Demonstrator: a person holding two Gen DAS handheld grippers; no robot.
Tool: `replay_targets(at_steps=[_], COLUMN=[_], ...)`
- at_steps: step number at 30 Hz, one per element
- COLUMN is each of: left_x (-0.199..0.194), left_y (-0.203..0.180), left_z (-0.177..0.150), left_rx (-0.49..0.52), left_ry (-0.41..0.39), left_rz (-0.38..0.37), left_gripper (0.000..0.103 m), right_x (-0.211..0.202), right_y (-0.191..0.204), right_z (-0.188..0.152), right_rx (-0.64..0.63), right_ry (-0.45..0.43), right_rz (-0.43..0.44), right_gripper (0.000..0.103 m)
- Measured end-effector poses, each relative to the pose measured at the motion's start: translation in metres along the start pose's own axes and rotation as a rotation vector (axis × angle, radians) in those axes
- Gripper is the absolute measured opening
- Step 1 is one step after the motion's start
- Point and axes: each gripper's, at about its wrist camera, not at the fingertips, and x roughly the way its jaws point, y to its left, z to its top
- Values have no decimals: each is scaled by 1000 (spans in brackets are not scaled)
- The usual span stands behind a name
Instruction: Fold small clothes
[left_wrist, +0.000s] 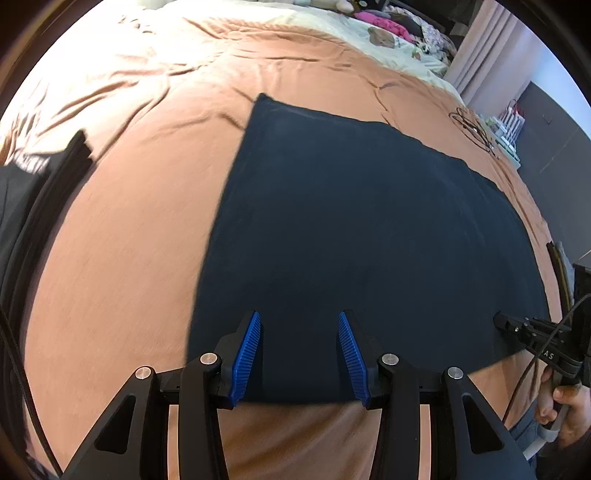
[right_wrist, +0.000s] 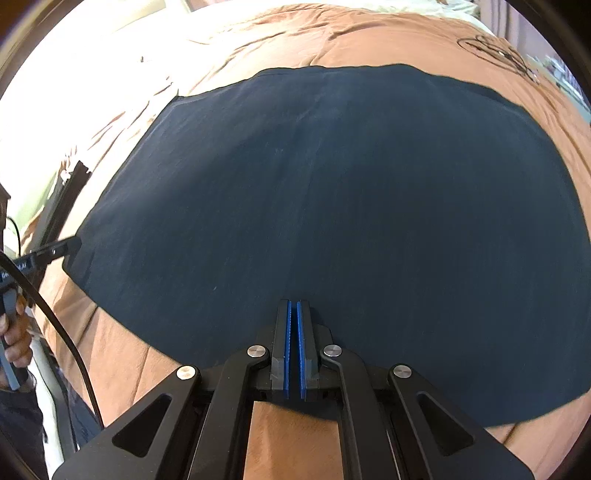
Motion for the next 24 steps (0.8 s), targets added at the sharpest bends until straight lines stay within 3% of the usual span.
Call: replay_targets(at_steps=[3,6,12,16,24], left_x=[-8,-17,-24,-21,-6], left_y=[14,30,50,57,63], left_z=[-8,-16,-29,-36,-48], left_rx=[-35,-81,-167,-237,-336], left_ry=[-12,-33,-43,-42,-8], left_rz=[-13,-14,-57,-143,-241], left_gripper=[49,67,68,68,63], right_x=[-3,-7,-13,-26,-36], right_y=[-3,-7,0,5,17], right_z=[-11,-24,-34,-28,-16], right_rx=[46,79,33,8,25], right_ry=[-34,-78,-83,-69,-124], right_rz=[19,40,-2,-29,19], right_gripper=[0,0,0,0,0])
